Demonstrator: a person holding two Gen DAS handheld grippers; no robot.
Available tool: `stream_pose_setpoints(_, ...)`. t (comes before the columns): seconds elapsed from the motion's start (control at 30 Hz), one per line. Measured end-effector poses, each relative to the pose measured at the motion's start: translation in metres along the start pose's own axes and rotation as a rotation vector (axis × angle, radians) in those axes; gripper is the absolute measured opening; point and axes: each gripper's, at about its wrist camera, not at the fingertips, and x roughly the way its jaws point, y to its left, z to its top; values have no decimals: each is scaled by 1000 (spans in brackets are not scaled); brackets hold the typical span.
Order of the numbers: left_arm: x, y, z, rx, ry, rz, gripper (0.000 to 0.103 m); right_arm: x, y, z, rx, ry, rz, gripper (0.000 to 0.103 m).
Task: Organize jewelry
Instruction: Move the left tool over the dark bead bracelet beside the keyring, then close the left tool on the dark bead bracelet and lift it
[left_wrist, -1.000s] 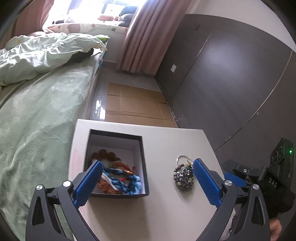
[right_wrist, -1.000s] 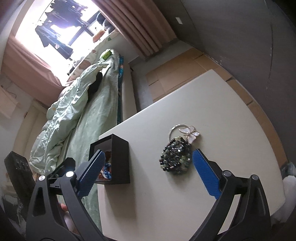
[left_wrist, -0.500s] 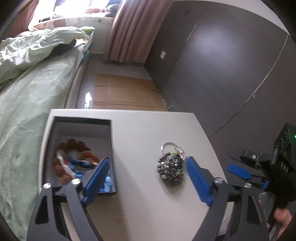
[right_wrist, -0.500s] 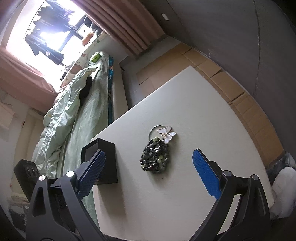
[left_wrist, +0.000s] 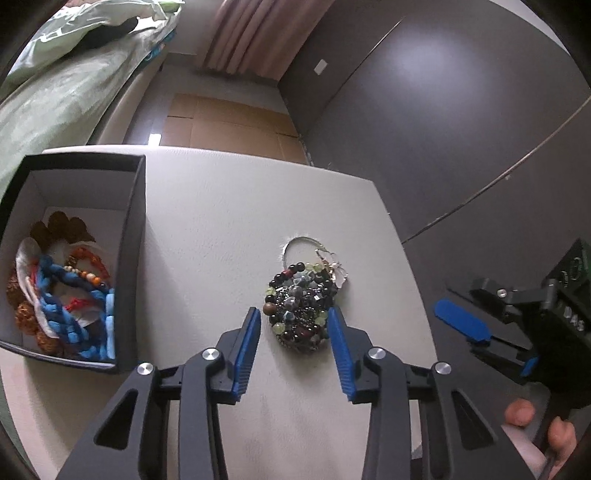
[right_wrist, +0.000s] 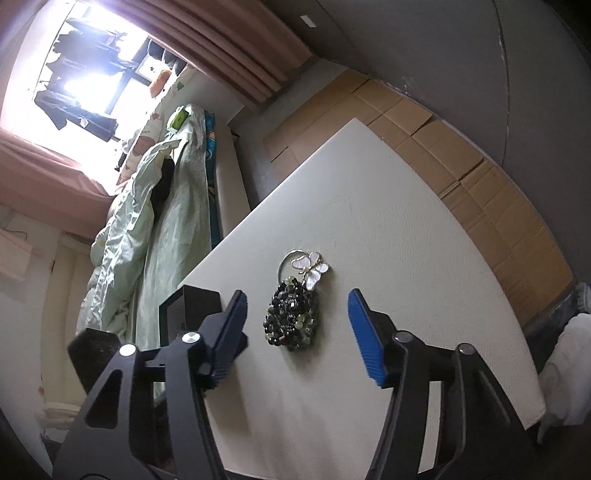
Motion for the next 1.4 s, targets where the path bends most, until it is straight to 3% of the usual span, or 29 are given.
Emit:
stream_pose_setpoints(0.27, 26, 5, -1, -36, 53, 18, 34, 3, -3, 6, 21, 3, 8, 53)
stream_pose_setpoints(0.47, 32, 9, 2, -52, 43, 26, 14, 7, 0, 8, 21, 4, 10, 53)
stream_pose_setpoints(0.5, 28, 9, 4, -50, 29, 19, 6, 9, 1, 8, 19, 7, 7, 53)
stream_pose_setpoints(0.77, -3, -2, 14, 6, -53, -37, 6, 26, 6, 2, -3, 45, -19, 40)
stream_pose_setpoints(1.03, -33, -6, 21, 19, -120, -88, 6, 43, 11, -4, -39, 72, -81, 36)
stream_pose_setpoints(1.17, -45, -7, 28, 17, -141, -103, 6, 56, 14, -10, -72, 99, -128, 24)
stream_pose_setpoints(1.4, -65, -2, 28, 10, -170, -118, 6, 76, 25, -20, -159, 123, -218, 24)
